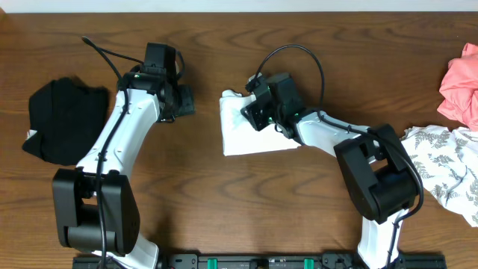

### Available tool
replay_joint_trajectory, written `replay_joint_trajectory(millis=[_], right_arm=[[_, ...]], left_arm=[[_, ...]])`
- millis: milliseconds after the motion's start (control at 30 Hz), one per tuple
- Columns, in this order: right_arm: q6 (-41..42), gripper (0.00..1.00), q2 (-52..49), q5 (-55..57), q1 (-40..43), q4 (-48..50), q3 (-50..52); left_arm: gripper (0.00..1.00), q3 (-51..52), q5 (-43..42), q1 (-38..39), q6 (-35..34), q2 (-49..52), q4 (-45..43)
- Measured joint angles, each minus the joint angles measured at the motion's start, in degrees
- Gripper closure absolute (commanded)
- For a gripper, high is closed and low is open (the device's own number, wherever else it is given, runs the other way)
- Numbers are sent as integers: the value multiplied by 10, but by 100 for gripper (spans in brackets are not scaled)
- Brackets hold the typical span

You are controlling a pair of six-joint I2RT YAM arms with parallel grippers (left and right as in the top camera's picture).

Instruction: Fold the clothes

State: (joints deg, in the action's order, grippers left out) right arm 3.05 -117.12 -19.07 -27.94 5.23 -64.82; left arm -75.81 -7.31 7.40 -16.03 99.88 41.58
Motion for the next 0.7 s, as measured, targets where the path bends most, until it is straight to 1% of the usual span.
replay_joint_trajectory(millis=[167, 233, 300, 367, 500, 567, 633, 700], right_arm=[[-12, 64, 0, -48, -12, -42, -8], [-31, 64, 2, -65, -22, -75, -14], [-59, 59, 6, -85, -34, -118, -20], [-82, 58, 10, -100, -43, -141, -21], [-110, 59, 11, -127, -50, -155, -21], [-124, 54, 11, -145, -50, -170, -22], [-139, 46, 11, -161, -50, -193, -26], [-153, 42, 14, -175, -50, -226, -34]], left_arm=[[53, 0, 0, 0, 0, 0, 0], [53, 0, 0, 0, 0, 0, 0], [53, 0, 0, 0, 0, 0, 0], [53, 0, 0, 0, 0, 0, 0], [53, 0, 0, 0, 0, 0, 0], [53, 0, 0, 0, 0, 0, 0], [53, 0, 0, 0, 0, 0, 0], [53, 0, 0, 0, 0, 0, 0]])
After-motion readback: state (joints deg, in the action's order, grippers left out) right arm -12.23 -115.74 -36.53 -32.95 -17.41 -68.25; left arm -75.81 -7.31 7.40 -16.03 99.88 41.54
